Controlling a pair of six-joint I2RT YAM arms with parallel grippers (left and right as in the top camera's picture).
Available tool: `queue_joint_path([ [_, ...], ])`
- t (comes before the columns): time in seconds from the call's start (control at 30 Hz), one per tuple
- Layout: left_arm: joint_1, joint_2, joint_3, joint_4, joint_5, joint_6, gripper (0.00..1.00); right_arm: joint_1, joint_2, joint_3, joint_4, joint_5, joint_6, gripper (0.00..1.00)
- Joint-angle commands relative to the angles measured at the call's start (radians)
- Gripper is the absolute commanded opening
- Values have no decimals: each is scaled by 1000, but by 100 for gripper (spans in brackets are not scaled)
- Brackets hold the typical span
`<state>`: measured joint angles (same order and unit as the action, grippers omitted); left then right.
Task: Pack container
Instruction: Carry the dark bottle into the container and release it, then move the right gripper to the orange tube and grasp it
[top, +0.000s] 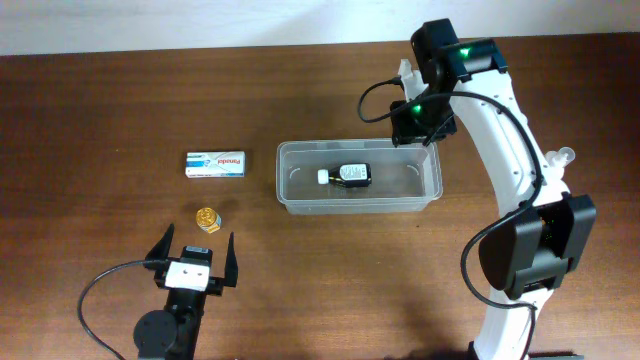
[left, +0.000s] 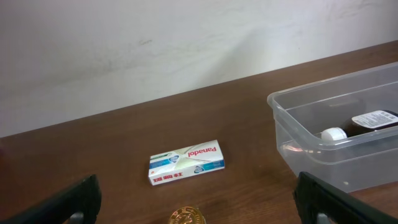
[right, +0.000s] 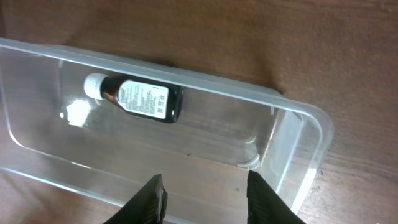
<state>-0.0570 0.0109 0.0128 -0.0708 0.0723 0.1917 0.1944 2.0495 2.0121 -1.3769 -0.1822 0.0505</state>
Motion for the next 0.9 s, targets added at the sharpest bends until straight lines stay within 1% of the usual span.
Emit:
queue_joint_path([
  [0.0,-4,-5,-4,-2,14,16,99,0,16,-3,5,-2,-27,40],
  [0.1,-4,-5,-4,-2,14,16,99,-34,16,3,4,68,-27,42],
  [0.2,-4,-5,-4,-2,14,16,99,-100,14,3,2,89,-27,47],
  [0.37,-4,-5,-4,-2,14,16,99,-250,14,3,-2,54,-28,53],
  [0.47,-4,-5,-4,-2,14,16,99,-309,14,3,-2,9,-69,55],
  [0.6,-4,-5,-4,-2,14,16,99,-364,14,3,13,10,-104,59],
  [0.87,-4,-5,-4,-2,14,16,99,-436,14,3,115,37,-103,60],
])
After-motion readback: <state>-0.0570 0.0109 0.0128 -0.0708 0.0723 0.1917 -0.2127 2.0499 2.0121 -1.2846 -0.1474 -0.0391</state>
